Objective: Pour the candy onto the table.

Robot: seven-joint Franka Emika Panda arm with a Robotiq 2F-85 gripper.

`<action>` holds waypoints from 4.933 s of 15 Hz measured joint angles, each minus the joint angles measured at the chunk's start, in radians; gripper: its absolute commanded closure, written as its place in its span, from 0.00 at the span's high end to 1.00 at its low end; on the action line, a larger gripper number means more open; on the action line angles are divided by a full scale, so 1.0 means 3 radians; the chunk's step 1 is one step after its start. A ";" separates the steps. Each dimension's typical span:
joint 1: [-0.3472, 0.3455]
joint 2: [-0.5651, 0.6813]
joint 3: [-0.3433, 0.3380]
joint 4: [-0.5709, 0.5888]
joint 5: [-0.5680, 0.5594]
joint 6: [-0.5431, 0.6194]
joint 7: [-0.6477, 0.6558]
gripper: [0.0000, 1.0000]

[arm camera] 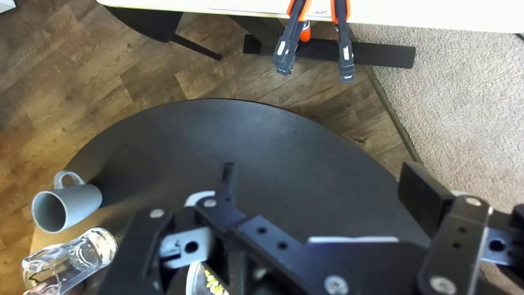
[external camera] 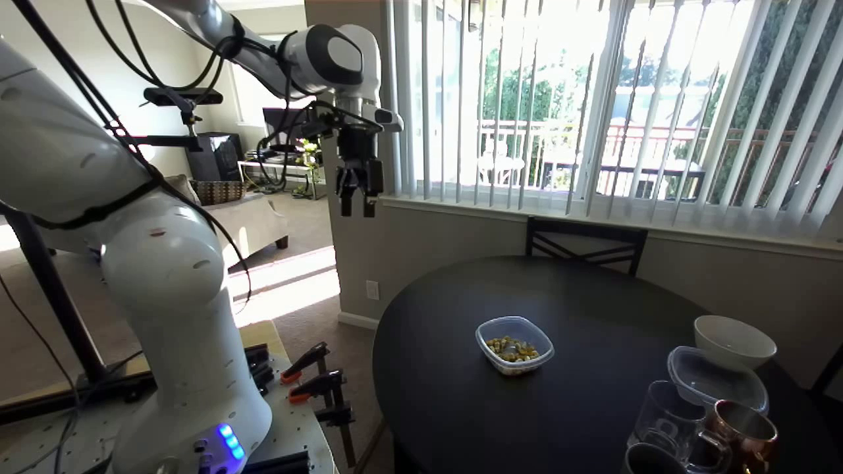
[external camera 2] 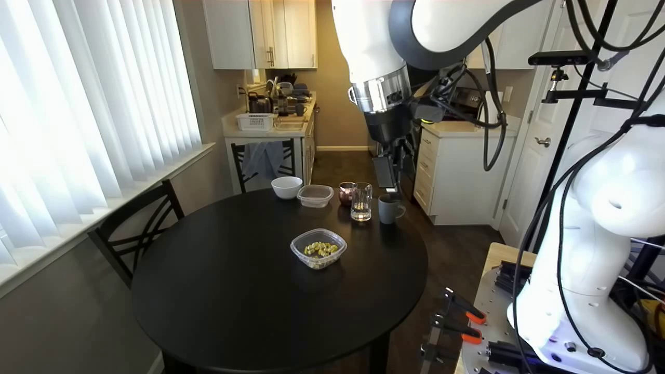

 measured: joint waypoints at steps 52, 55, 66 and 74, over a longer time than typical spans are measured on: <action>0.0066 0.4604 -0.1078 0.3530 -0.0352 0.0880 -0.0007 1.00; 0.0000 0.4894 -0.1078 0.3911 -0.0243 0.0488 -0.0078 1.00; -0.0014 0.5746 -0.1079 0.5104 -0.0201 -0.0446 -0.0082 1.00; -0.0005 0.6117 -0.1092 0.5689 -0.0204 -0.0645 -0.0077 1.00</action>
